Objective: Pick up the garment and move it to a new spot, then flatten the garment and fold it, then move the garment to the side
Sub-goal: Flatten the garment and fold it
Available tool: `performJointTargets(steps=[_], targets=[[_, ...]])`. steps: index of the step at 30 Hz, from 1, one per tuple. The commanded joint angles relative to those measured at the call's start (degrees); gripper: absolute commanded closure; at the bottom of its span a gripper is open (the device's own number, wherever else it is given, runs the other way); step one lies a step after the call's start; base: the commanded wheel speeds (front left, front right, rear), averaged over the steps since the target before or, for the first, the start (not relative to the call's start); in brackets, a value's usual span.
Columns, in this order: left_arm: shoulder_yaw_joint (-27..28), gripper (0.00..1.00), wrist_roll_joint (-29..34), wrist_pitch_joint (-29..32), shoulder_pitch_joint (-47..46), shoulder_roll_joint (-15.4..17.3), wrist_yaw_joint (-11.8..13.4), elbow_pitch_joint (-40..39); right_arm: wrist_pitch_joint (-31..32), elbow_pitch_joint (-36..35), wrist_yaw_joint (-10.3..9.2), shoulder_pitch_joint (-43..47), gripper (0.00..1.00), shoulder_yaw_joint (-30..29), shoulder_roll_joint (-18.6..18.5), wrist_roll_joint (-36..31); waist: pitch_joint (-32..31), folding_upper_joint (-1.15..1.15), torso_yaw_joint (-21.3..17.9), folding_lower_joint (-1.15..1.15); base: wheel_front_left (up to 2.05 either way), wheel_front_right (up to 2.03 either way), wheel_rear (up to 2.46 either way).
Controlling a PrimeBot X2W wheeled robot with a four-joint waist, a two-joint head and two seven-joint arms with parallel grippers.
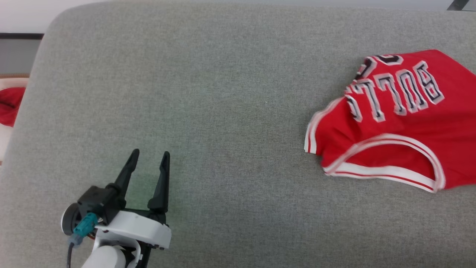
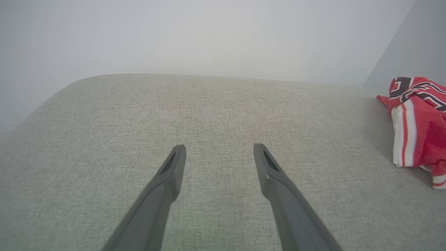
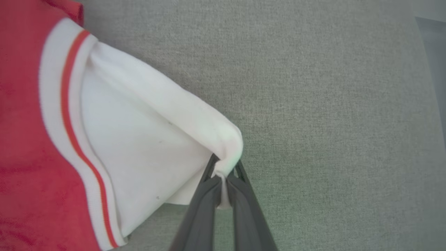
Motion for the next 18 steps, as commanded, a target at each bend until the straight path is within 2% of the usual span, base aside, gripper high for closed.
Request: performJointTargets(steps=[1, 8, 9, 10, 18], targets=[[-0.02, 0.0, -0.11, 0.2, -0.05, 0.1, -0.1, -0.03, -0.16, 0.38, -0.1, 0.87, 1.0, -1.03, 0.65, -1.05, 0.11, 0.0, -0.02, 0.0, 0.0, 0.0, 0.0], [-0.93, 0.0, -0.02, 0.92, -1.72, 0.29, -0.86, 0.87, -1.26, 3.24, -0.1, 1.34, 1.0, -6.58, 3.84, -9.04, 0.31, 0.0, 0.01, 0.0, 0.0, 0.0, 0.0], [-1.19, 0.0, 0.07, 1.11, -2.15, 0.37, -1.13, 1.05, -2.1, 2.93, -0.1, 0.88, 0.58, -7.05, 4.57, -9.66, 0.3, 0.0, -0.06, 0.0, 0.0, 0.0, 0.0], [-1.34, 0.0, 0.05, 1.29, -2.64, 0.47, -1.5, 1.21, -3.12, 2.68, -0.1, 0.21, 0.0, -7.8, 5.59, -10.02, 0.23, 0.0, -0.2, 0.0, 0.0, 0.0, 0.0], [-2.46, 0.0, 0.81, 4.86, -9.34, 4.28, -5.98, 2.57, -10.53, -2.3, -0.1, 0.95, 0.0, -9.21, 10.02, -10.77, -1.51, 0.0, -2.62, 0.0, 0.0, 0.0, 0.0]])
